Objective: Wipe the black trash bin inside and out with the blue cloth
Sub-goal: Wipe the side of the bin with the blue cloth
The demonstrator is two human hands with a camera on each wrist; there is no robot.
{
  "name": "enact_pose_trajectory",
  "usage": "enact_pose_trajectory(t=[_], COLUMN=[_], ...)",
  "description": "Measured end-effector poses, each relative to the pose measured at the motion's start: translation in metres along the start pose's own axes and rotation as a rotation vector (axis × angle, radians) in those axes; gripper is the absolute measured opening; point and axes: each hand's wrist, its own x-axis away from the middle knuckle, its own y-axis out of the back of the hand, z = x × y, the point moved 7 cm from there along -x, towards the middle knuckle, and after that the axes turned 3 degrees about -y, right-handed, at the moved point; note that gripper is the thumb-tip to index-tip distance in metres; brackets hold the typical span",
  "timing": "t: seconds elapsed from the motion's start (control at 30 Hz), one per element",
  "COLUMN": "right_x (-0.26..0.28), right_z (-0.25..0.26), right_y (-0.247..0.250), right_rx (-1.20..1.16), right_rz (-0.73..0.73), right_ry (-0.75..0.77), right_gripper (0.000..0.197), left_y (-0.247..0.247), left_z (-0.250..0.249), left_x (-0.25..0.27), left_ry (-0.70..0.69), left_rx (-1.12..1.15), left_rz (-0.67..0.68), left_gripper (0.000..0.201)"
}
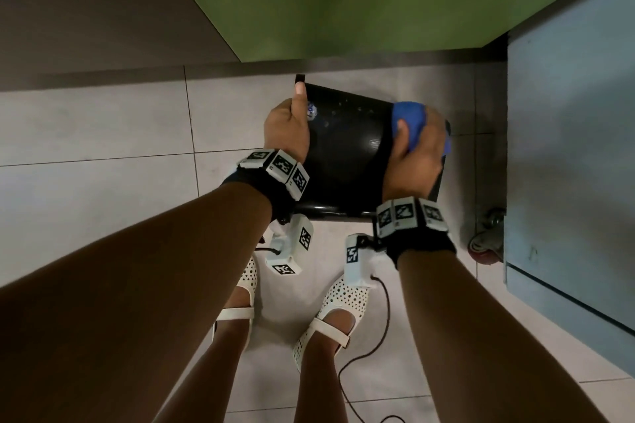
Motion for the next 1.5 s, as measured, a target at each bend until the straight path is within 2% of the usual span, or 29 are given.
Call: enact_pose_trajectory(t=[0.1,0.2,0.3,0.37,0.43,0.47,0.53,0.63,0.73,0.8,0.93,1.0,1.1,1.23,1.37,1.5], right_x=[-0.006,0.015,0.052,0.08,0.091,0.086,0.063,0.02,0.001,0.011,0.074,0.09,0.081,0.059,0.026,-0.011], right_z=[-0.016,-0.015,-0.003,0.014,0.033,0.042,0.055,0.066,0.068,0.067,0.054,0.045,0.049,0.056,0.05,0.016], right_y=[0.018,0.016,-0.014,-0.036,-0.051,-0.057,-0.065,-0.066,-0.068,-0.063,-0.06,-0.06,-0.061,-0.062,-0.049,-0.012], right_rx=[0.021,0.082,0.09,0.045,0.035,0.029,0.035,0.034,0.047,0.068,0.159,0.156,0.081,0.163,0.151,0.162], right_rz=[-0.104,-0.138,0.079,0.213,0.261,0.275,0.291,0.226,0.196,0.2,0.357,0.354,0.376,0.406,0.302,0.11], right_ry=[-0.055,-0.021,0.086,0.244,0.365,0.374,0.346,0.264,0.179,0.2,0.349,0.368,0.301,0.341,0.263,0.037], right_gripper=[0.046,0.047,0.051,0.049,0.047,0.048,0.049,0.047,0.046,0.046,0.053,0.05,0.049,0.055,0.048,0.05], left_y=[0.001,-0.001,-0.001,0.0,0.0,0.0,-0.001,0.0,0.0,-0.001,0.0,-0.001,0.0,0.0,0.002,0.0], left_z=[0.005,0.005,0.003,0.001,0.001,0.002,0.002,0.002,0.004,0.004,0.001,0.004,0.001,0.001,0.006,0.004], left_x=[0.002,0.002,-0.002,-0.002,-0.001,0.0,0.001,0.0,-0.001,0.0,0.0,0.001,0.0,-0.002,-0.003,-0.003], left_ry=[0.001,0.004,0.002,-0.011,-0.022,-0.018,-0.011,-0.014,-0.008,-0.008,0.008,0.027,0.011,-0.017,-0.026,-0.012], left_rx=[0.047,0.052,0.068,0.053,0.025,0.028,0.04,0.014,0.016,0.027,0.05,0.065,0.034,0.009,-0.024,-0.01], left_rz=[-0.014,-0.003,-0.012,-0.034,-0.032,-0.022,-0.006,-0.018,-0.02,-0.015,-0.015,-0.002,-0.016,-0.024,-0.037,-0.026], left_gripper=[0.058,0.051,0.048,0.045,0.046,0.047,0.047,0.046,0.047,0.046,0.048,0.047,0.043,0.045,0.05,0.054])
